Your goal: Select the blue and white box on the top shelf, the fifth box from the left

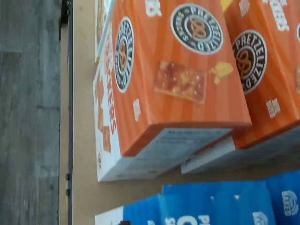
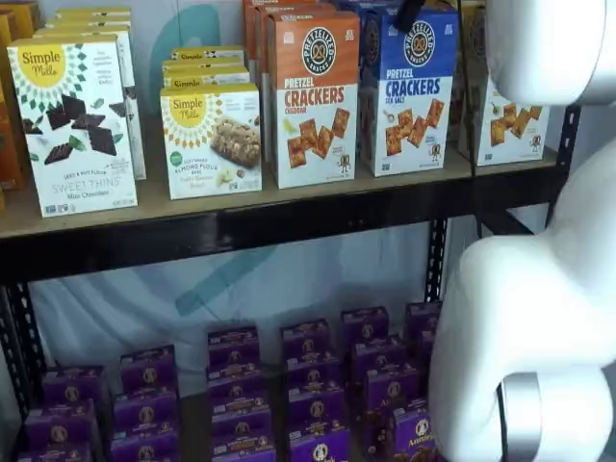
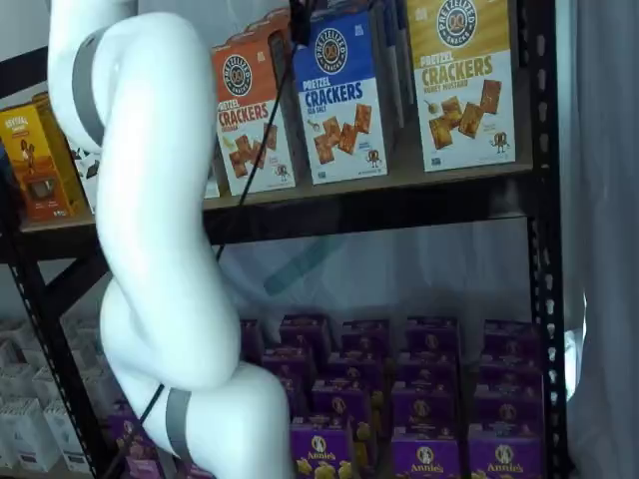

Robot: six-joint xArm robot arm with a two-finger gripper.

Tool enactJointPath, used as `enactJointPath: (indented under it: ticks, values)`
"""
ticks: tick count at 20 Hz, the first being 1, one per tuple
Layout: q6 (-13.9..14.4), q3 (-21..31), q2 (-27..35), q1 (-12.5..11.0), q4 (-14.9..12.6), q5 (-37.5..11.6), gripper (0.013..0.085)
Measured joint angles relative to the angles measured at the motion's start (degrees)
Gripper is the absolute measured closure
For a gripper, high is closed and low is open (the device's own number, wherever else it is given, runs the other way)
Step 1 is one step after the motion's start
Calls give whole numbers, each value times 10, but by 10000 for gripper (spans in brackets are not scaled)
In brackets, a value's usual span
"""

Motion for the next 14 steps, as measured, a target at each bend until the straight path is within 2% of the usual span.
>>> enactJointPath:
  ticks: [9,14]
  values:
    - [-14,-31,34,-1,-32,21,130]
    - [-17,-49,47,8,-66,41,130]
